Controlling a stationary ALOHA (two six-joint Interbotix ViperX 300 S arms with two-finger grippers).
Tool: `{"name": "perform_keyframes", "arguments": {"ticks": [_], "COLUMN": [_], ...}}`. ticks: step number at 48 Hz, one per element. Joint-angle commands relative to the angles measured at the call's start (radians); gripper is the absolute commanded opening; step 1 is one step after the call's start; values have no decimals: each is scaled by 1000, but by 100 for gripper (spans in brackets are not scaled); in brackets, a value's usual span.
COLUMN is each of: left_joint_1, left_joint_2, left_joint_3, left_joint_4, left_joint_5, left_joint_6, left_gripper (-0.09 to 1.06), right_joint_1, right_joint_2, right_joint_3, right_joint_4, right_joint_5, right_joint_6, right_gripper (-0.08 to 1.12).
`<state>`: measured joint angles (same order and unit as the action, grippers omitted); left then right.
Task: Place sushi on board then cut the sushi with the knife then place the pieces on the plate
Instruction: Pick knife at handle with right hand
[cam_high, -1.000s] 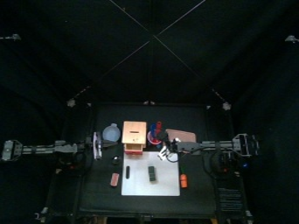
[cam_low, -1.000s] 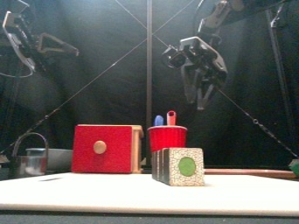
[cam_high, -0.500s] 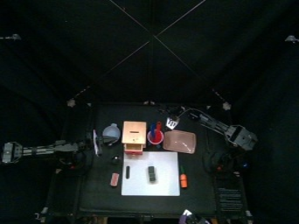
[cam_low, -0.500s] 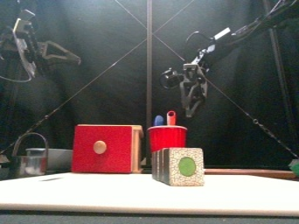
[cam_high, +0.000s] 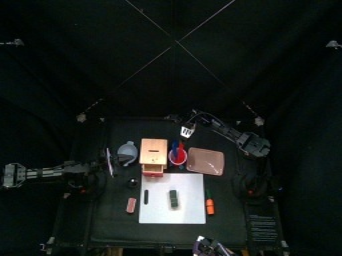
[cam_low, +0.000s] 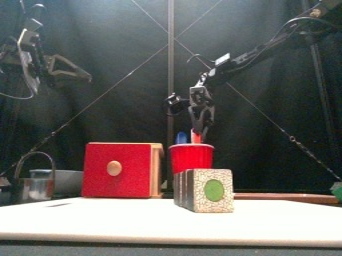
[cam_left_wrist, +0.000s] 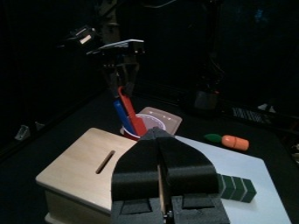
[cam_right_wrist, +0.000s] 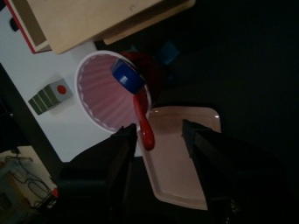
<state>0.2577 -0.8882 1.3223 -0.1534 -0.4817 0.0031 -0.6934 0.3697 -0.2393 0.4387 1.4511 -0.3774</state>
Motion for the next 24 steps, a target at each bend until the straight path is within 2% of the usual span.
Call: {"name": "perform_keyframes", "arguments": {"ticks": [1, 13, 21, 24], "left_joint_1": [3, 3, 3, 3], "left_joint_2": [5, 5, 5, 5], "left_joint_3": [-12, -9, -6, -5], "left_joint_4": [-9, -23, -23, -25], "left_joint_5": [-2, -3, -2, -2], "left_joint_6": [-2, 0, -2, -2], "left_gripper": [10, 10, 10, 10], "right_joint_1": [6, 11, 12, 14], "right_joint_2": [-11, -2, -14, -31], "right_joint_3": [-34, -37, -40, -40], "right_joint_4": [6, 0, -6, -6], "right_joint_5": [9, 31, 32, 32], "right_joint_6": [-5, -2, 5, 6], "right_gripper": [73, 49, 23, 18]}}
